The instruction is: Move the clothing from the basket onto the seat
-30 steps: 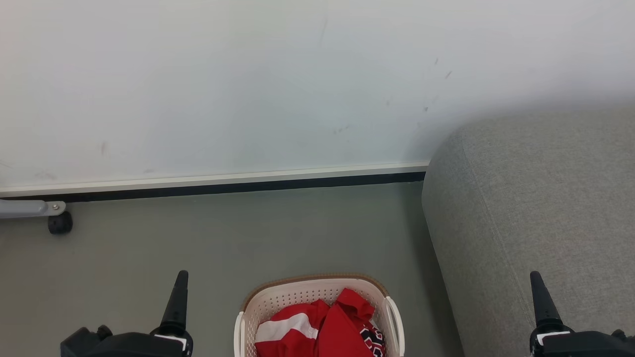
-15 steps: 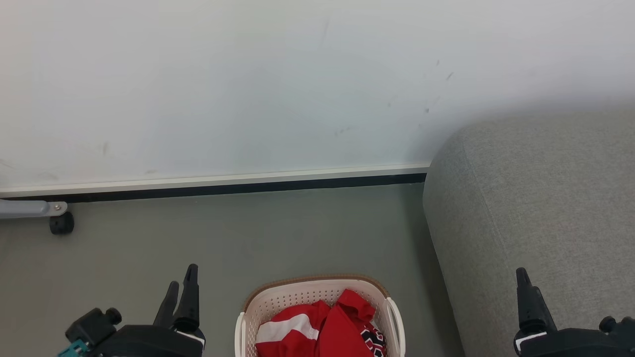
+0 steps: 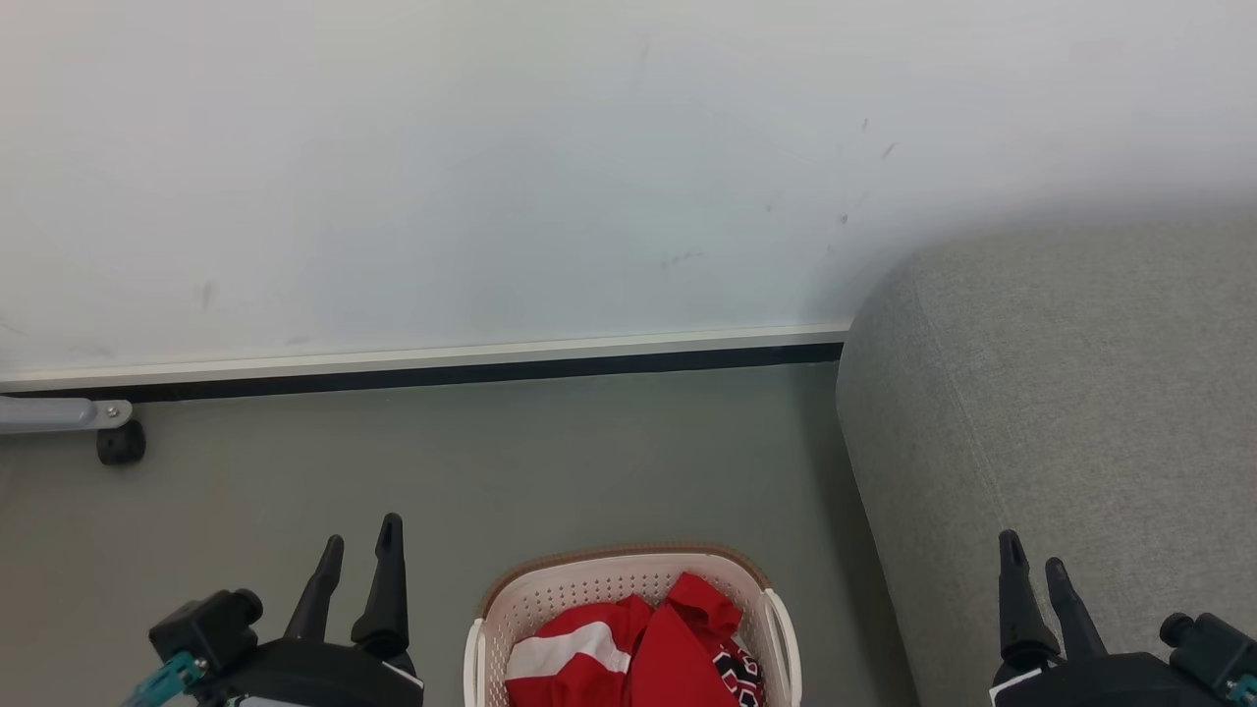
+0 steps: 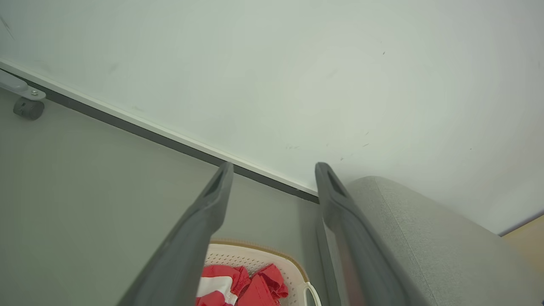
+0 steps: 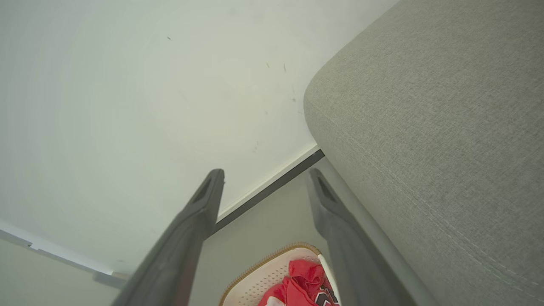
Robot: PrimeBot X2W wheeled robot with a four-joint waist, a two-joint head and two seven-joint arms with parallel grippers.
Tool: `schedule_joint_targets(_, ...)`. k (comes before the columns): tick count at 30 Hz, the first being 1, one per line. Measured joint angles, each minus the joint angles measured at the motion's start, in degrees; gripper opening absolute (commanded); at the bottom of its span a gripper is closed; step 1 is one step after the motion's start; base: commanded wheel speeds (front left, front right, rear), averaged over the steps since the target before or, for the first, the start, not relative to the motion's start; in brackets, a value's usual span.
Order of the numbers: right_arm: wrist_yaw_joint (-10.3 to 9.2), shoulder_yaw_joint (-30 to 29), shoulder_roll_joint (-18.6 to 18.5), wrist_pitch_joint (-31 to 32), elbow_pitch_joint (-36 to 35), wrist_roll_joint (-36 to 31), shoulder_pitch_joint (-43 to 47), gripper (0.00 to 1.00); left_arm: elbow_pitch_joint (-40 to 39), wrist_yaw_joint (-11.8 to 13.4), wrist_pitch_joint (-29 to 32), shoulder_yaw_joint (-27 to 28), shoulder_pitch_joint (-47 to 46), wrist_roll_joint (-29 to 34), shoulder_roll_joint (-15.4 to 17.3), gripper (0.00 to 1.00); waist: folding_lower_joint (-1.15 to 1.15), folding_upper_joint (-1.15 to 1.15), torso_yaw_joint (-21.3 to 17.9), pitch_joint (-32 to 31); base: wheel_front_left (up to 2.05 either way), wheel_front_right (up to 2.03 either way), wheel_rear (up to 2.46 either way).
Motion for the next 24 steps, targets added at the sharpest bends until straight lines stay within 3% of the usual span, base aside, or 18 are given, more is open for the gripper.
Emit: schedule_joint_targets(24, -2.98, 4.6, -1.6, -4.8, -1.7, -19.4, 1.3, 1.00, -0.6, 3.0, -4.8, -3.1, 1.2, 18.5, 0.6, 1.00, -0.01, 0.00, -0.2, 0.0, 0.00, 0.00, 0.00)
